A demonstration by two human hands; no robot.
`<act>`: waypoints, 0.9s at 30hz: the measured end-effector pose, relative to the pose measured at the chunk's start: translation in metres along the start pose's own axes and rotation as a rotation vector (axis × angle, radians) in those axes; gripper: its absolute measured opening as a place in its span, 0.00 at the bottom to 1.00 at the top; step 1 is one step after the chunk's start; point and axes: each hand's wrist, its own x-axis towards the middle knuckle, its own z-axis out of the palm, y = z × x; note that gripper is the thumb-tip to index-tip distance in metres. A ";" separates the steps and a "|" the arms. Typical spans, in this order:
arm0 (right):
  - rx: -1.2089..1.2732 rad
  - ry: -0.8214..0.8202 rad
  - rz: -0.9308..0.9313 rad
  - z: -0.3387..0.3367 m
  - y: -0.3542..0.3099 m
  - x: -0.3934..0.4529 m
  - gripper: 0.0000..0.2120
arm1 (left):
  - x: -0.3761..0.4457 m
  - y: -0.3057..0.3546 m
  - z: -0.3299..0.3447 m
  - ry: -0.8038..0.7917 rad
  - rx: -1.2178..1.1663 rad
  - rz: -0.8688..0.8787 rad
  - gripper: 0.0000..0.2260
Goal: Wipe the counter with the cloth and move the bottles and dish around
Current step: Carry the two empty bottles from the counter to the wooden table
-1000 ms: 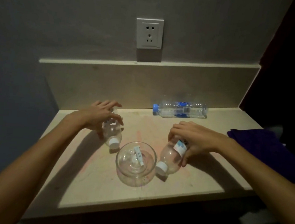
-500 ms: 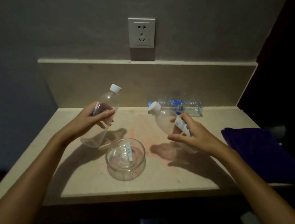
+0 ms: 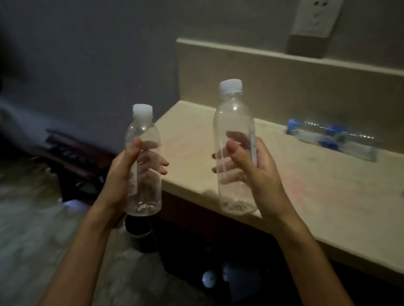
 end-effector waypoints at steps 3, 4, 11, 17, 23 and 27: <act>0.104 -0.153 0.092 0.063 0.027 -0.005 0.29 | -0.041 0.007 -0.043 0.180 0.006 0.029 0.47; 0.155 -0.201 0.134 0.084 0.038 -0.008 0.29 | -0.054 0.009 -0.058 0.250 0.021 0.048 0.47; 0.253 -0.404 0.413 0.224 0.118 -0.025 0.39 | -0.149 0.014 -0.176 0.600 0.088 0.122 0.37; 0.150 -0.508 0.557 0.359 0.181 -0.057 0.23 | -0.236 0.009 -0.303 0.887 0.054 0.077 0.38; 0.016 -0.583 0.642 0.498 0.209 -0.085 0.27 | -0.305 0.023 -0.433 1.078 0.007 -0.029 0.38; -0.023 -0.623 0.703 0.578 0.220 -0.078 0.17 | -0.332 0.038 -0.501 1.181 -0.022 -0.066 0.27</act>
